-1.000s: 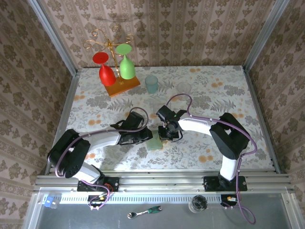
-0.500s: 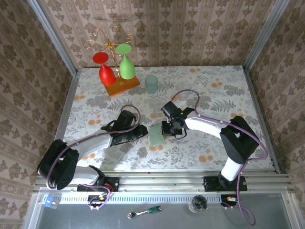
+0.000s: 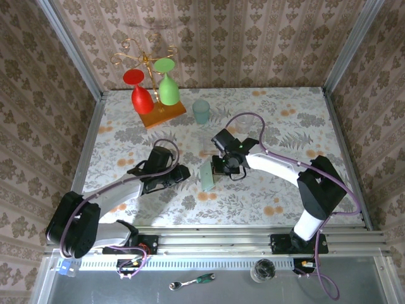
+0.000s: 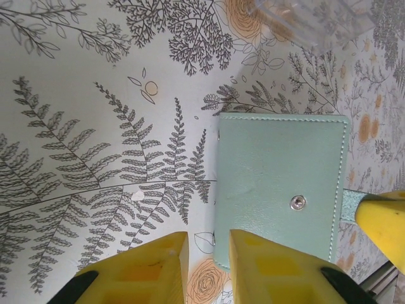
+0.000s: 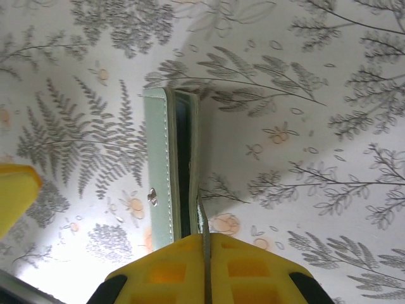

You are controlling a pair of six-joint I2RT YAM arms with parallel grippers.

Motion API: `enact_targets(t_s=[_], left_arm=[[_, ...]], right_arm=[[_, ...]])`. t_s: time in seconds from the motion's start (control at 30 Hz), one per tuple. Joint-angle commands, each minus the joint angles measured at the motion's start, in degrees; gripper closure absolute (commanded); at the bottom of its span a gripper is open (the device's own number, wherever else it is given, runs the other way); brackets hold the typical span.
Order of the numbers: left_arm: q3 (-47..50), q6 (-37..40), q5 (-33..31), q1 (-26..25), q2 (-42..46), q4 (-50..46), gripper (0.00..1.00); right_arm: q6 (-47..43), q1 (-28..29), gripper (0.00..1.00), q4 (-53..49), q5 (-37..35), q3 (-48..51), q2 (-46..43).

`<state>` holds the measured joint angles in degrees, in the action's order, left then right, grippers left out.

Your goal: Take the credit cards out of the card holder

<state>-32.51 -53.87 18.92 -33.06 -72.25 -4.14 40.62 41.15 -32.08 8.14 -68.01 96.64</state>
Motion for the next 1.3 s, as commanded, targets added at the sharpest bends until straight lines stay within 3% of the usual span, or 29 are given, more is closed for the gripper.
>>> enact_targets(t_s=[0.0,0.37,0.6,0.93,1.27], left_arm=[[0.9,1.6,0.9,1.0,2.1,-1.1,0.75],[2.5,1.7,0.9,2.7,5.9,-3.3,0.77],[2.5,2.4,2.1,3.0,3.2,-2.5,0.81],[0.7,4.0,3.0,3.0,-3.4,-2.1,0.91],[-0.3,3.3,4.8,2.5,-10.1,2.5,0.96]], right_arm=[[0.6,1.2,0.98,-2.1,-1.4,-3.0,0.4],[1.5,5.5,0.99,-3.4,-2.6,-9.7,4.6],[0.8,5.4,0.98,-5.0,-4.0,-9.7,3.9],[-0.2,1.3,0.98,-5.1,-4.8,-2.8,-0.9],[-1.8,-2.4,0.98,-4.0,-3.3,2.0,-1.9]])
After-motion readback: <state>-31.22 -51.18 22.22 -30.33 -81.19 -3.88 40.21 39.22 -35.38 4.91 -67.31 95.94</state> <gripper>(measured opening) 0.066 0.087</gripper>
